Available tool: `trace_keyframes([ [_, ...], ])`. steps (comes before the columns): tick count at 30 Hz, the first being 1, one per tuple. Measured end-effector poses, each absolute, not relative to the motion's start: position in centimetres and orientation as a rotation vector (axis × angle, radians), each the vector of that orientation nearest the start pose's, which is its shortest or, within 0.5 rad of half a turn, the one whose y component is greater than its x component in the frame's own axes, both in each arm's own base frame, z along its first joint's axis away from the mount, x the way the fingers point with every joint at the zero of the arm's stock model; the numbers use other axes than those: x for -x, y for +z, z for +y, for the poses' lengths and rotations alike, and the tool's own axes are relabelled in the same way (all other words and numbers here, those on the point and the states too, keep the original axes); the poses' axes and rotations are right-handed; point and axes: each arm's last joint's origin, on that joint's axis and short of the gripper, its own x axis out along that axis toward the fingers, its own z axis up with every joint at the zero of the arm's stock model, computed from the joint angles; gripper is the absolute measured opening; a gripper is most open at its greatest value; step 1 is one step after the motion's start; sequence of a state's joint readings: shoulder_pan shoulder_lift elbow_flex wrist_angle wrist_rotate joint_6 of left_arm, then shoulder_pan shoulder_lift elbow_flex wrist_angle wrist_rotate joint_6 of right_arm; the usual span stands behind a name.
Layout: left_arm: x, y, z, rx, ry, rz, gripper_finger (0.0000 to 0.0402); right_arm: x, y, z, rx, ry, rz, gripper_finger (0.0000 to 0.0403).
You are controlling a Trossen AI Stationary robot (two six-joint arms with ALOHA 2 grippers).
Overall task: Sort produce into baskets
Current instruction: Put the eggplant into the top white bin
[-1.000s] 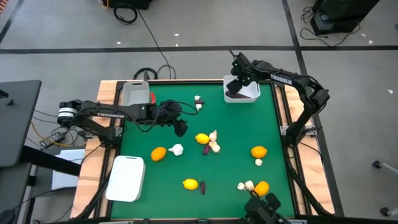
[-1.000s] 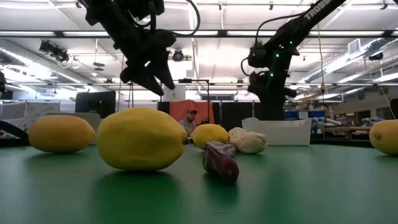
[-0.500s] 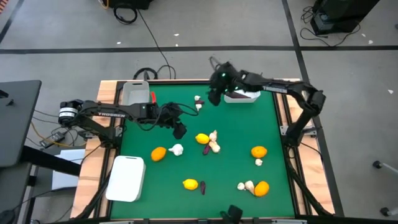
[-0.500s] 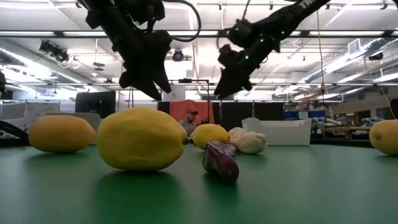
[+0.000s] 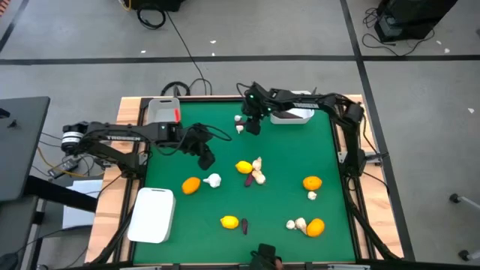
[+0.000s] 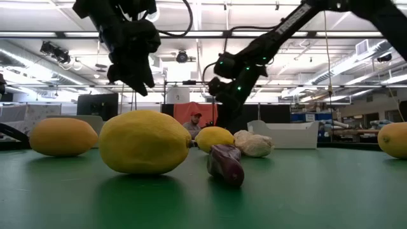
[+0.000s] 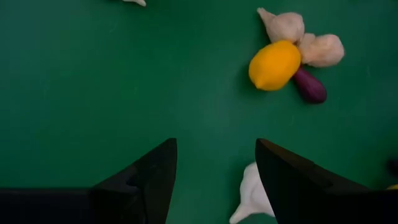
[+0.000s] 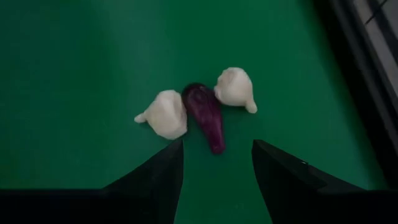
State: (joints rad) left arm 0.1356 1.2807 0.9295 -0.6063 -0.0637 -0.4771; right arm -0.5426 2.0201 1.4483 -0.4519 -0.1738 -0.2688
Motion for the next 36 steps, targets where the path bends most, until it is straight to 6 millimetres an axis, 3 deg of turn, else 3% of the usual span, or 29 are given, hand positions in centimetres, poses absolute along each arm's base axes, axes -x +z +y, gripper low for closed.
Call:
trace_keyframes([
  [15, -24.4, 25.1, 3.6, 0.488, 0.445, 0.9, 0.0223, -39.4, 16.2, -24.0, -0.034, -0.043, 1.136, 0.0191],
  [25, -24.4, 25.1, 3.6, 0.49, 0.451, 0.901, 0.0223, -39.3, 15.8, -24.3, 0.002, -0.004, 1.164, 0.015],
  [36, -24.5, 25.1, 3.7, 0.486, 0.468, 0.884, 0.0223, -39.3, 13.9, -24.3, -0.029, 0.02, 1.212, 0.01],
])
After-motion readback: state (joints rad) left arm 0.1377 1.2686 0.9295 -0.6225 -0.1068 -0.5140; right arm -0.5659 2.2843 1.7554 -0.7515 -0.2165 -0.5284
